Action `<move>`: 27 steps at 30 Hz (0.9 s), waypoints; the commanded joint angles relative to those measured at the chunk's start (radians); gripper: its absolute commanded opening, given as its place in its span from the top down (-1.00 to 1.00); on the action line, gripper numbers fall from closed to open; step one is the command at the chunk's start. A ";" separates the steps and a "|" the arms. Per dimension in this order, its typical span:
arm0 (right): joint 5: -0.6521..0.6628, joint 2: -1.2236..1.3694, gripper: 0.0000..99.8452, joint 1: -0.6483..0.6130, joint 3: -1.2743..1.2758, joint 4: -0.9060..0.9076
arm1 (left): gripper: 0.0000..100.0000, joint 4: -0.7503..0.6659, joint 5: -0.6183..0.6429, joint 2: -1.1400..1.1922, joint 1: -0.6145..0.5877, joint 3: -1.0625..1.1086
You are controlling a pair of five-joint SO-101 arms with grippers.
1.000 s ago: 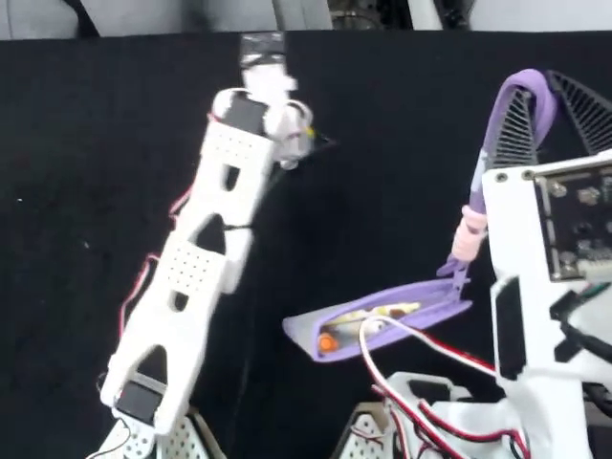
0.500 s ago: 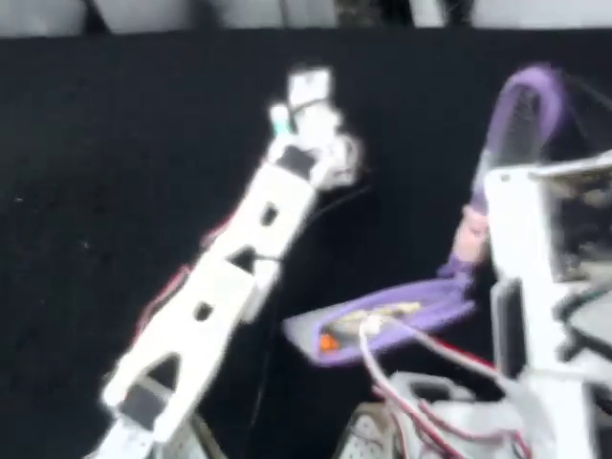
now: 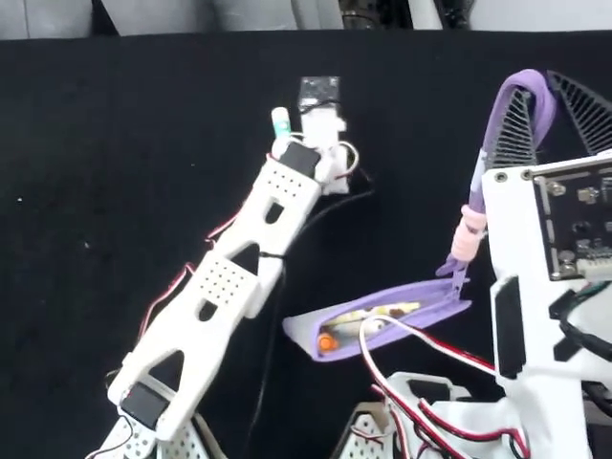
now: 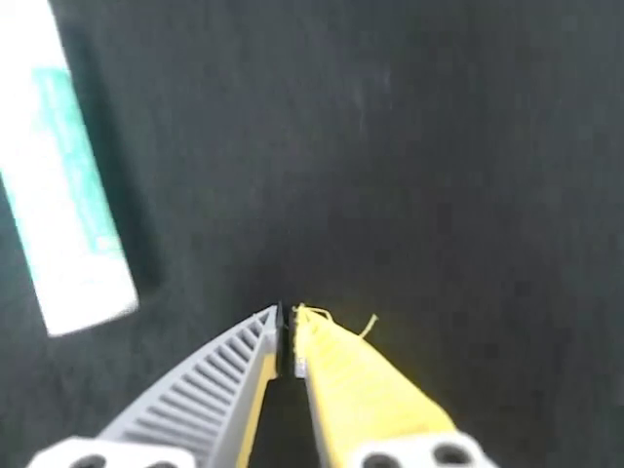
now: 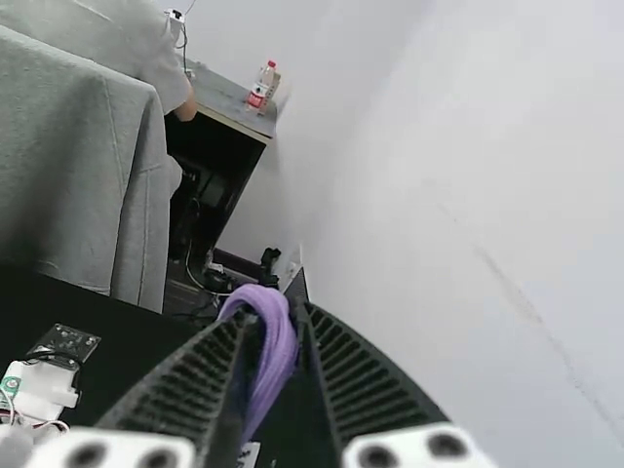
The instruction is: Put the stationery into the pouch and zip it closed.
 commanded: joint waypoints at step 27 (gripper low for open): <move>-0.055 0.007 0.97 -0.095 -0.015 -0.026 | 0.94 0.370 -0.060 -1.143 -0.001 -0.004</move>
